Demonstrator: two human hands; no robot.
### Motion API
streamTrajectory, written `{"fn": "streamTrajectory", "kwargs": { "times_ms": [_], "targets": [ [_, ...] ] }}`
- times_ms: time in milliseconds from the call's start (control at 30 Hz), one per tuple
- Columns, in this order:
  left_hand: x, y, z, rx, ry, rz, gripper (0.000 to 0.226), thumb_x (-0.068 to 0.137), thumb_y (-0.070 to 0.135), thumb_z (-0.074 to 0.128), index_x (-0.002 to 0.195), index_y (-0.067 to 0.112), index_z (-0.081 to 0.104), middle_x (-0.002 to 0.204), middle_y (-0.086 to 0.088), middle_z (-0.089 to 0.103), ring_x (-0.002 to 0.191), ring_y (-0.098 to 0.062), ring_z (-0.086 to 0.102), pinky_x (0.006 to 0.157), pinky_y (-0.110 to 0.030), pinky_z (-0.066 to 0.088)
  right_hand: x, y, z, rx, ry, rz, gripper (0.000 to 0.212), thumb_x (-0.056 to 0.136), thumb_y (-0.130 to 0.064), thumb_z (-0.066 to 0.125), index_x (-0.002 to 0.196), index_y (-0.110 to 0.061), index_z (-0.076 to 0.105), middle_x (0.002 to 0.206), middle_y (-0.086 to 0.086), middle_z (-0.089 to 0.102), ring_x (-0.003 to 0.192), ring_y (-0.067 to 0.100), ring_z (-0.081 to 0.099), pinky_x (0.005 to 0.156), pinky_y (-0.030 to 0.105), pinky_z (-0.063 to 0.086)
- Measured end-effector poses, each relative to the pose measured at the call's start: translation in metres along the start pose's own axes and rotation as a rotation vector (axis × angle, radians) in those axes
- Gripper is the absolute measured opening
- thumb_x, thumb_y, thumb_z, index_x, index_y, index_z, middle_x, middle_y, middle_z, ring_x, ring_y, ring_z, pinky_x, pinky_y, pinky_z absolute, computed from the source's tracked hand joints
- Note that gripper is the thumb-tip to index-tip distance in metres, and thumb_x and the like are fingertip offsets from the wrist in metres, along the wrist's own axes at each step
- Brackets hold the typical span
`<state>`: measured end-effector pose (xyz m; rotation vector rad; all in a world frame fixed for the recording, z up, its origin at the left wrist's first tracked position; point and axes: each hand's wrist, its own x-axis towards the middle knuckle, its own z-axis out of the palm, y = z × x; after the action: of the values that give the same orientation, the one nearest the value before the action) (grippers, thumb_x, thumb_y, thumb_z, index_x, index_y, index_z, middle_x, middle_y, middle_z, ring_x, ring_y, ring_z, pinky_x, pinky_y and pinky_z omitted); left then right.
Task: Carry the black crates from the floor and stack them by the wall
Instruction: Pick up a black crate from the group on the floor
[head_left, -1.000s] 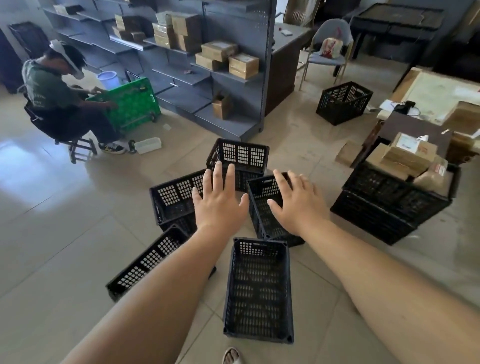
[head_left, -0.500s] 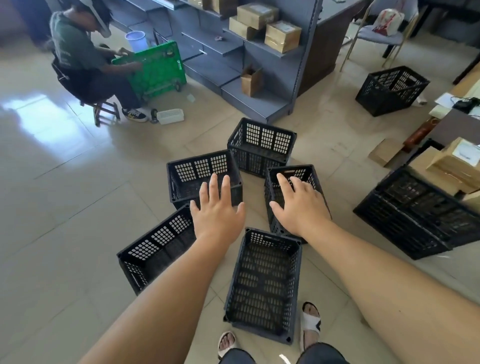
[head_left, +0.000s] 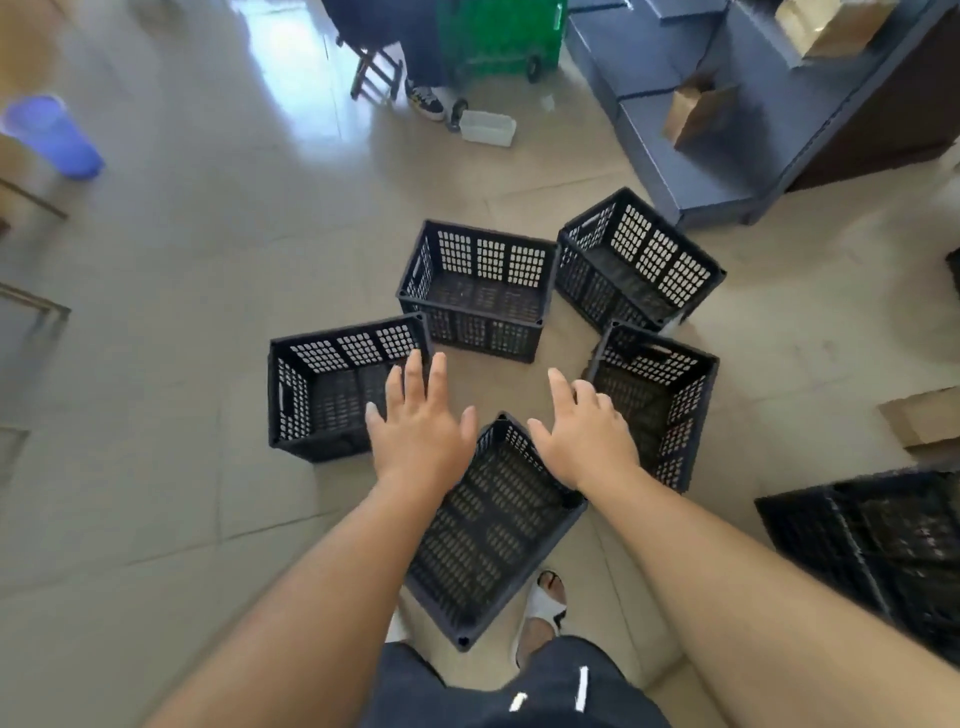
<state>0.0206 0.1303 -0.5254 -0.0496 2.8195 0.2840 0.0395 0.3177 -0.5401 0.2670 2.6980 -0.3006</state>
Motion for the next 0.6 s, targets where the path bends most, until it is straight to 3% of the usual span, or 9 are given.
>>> {"fn": "streamTrajectory", "kwargs": {
  "times_ms": [600],
  "targets": [
    [-0.104, -0.078, 0.112, -0.241, -0.142, -0.421, 0.076, 0.1, 0.052, 0.039, 0.163, 0.026, 0.005, 0.171, -0.003, 0.002, 0.156, -0.025, 0.005, 0.121, -0.057, 0.021, -0.02, 0.002, 0.088, 0.031, -0.166, -0.064, 0.072, 0.103, -0.05, 0.045, 0.162, -0.021, 0.016, 0.157, 0.011, 0.035, 0.142, 0.032, 0.034, 0.11, 0.049, 0.038]
  ]
}}
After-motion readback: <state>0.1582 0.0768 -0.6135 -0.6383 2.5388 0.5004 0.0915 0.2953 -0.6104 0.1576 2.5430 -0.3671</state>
